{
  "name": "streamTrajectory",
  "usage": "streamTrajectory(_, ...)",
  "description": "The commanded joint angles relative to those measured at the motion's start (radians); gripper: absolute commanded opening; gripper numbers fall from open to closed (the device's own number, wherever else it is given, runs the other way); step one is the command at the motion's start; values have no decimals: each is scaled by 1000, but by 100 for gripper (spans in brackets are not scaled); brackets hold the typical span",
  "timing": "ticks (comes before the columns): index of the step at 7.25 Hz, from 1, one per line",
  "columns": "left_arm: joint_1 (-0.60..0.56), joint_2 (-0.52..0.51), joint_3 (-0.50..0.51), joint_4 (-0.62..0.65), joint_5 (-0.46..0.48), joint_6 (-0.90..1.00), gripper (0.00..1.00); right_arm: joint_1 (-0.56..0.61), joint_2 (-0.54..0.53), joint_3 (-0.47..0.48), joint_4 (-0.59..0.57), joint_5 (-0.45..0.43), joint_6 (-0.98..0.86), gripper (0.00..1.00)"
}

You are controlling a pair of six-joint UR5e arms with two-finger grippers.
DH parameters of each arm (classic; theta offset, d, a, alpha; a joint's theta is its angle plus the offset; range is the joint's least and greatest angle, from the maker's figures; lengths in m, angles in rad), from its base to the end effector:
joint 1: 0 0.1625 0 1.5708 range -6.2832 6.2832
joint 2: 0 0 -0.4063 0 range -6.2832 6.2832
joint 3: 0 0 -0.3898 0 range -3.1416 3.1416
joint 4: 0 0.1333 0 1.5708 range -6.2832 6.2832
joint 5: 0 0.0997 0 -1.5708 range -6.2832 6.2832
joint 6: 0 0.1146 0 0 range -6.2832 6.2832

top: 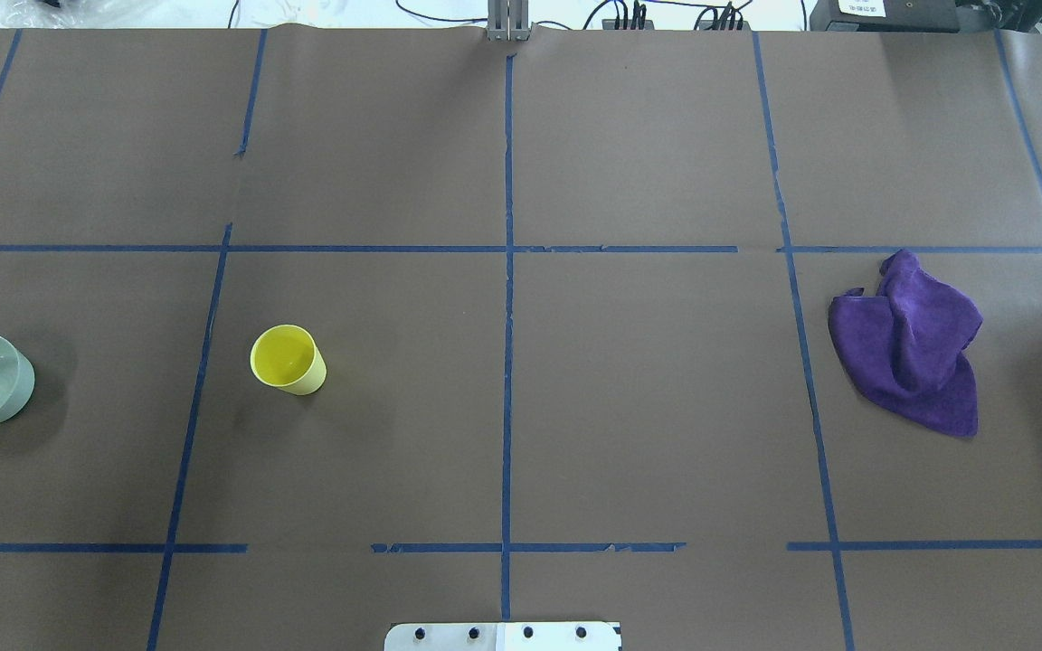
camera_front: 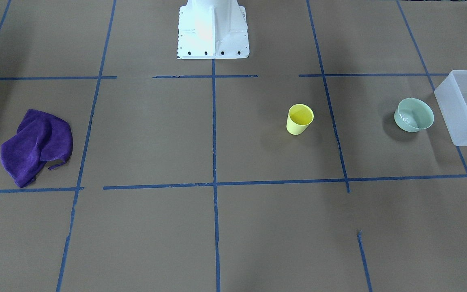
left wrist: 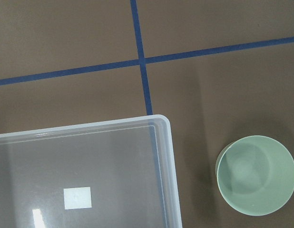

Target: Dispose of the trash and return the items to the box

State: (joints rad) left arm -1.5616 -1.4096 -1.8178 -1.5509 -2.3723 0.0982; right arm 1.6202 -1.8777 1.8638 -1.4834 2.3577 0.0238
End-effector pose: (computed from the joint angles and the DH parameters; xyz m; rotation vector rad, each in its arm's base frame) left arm -0.0470 -0.4283 0.6031 0.0980 0.7982 0.1280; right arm 0.0705 -0.3694 0.6286 0.0797 -0.7856 0.0404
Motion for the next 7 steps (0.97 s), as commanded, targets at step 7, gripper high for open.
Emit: streamTrajectory(7, 5, -31, 14, -247, 2, -9, 100, -3, 5, 9, 49, 0, -5, 100)
